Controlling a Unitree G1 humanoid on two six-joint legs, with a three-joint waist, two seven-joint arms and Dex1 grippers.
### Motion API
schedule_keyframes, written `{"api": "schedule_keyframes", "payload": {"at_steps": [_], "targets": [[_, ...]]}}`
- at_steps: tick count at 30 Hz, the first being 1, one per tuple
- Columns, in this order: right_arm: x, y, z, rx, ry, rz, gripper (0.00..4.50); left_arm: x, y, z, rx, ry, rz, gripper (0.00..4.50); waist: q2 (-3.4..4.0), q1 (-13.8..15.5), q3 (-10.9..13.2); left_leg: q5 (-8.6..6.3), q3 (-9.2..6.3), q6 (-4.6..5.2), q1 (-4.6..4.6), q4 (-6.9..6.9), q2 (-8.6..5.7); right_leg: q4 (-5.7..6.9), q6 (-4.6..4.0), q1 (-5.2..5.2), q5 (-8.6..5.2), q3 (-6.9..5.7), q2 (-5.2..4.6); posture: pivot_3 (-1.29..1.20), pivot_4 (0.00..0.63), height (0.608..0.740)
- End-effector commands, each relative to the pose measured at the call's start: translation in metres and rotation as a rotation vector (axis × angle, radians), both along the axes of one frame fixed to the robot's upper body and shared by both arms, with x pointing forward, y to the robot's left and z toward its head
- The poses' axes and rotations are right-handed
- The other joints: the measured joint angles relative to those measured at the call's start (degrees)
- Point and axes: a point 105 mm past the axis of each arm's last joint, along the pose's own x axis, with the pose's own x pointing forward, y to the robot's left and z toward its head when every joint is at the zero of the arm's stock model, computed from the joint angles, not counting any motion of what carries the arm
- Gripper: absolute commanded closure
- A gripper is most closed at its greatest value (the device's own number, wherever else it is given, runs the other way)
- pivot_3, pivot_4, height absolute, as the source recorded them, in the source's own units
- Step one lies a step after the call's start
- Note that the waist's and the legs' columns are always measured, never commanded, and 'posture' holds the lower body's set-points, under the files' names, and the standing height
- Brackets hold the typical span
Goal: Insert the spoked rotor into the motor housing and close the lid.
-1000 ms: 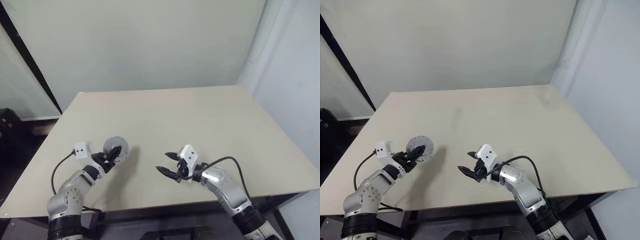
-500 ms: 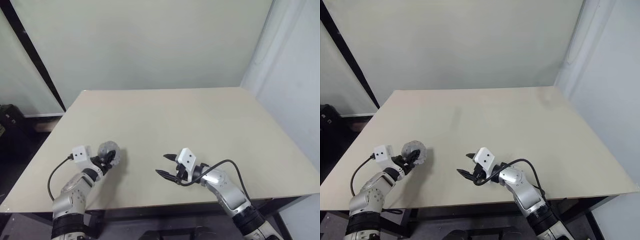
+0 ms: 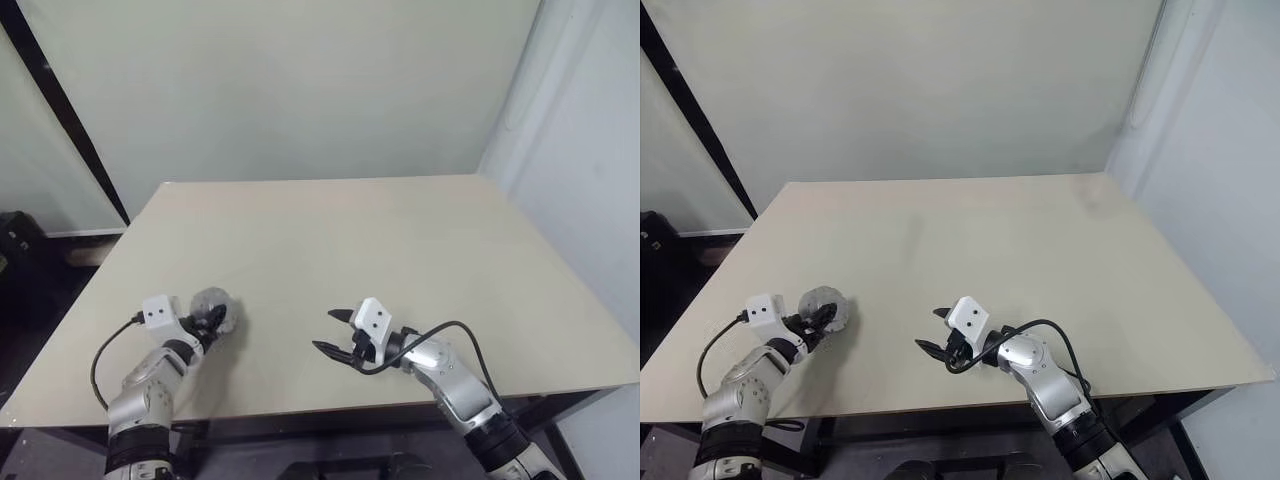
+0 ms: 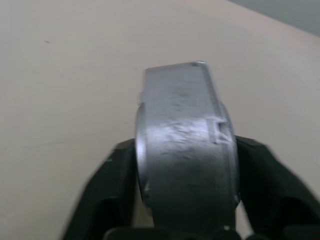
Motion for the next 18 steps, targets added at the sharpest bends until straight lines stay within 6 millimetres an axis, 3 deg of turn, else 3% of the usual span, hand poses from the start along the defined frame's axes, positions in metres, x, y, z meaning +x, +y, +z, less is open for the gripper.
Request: {"api": "schedule_keyframes", "payload": {"at_steps": [1, 2, 18], "targets": [[0.003, 0.002, 0.009, 0.014, -0.037, -0.002, 1.14, 0.006, 0.010, 0.016, 0.060, -0.049, 0.027, 0.24, 0.00, 0.0, 0.0, 0.00, 0.00, 0.00, 0.00, 0.01, 0.00, 0.00, 0.00, 0.00, 0.00, 0.00, 0.00, 0.00, 0.000, 0.740], [0.003, 0.002, 0.008, 0.013, -0.037, -0.002, 1.14, 0.006, 0.012, 0.015, 0.067, -0.048, 0.034, 0.05, 0.00, 0.0, 0.0, 0.00, 0.00, 0.00, -0.01, 0.02, -0.01, 0.00, 0.00, 0.00, 0.00, 0.01, 0.00, 0.00, 0.000, 0.740], [0.004, 0.002, 0.005, 0.004, -0.039, -0.004, 1.14, -0.003, 0.036, 0.007, 0.178, -0.010, 0.151, 0.05, 0.00, 0.2, 0.0, 0.00, -0.04, 0.00, -0.02, 0.15, -0.03, 0.03, -0.01, 0.04, 0.02, -0.04, -0.01, 0.00, 0.000, 0.740]]}}
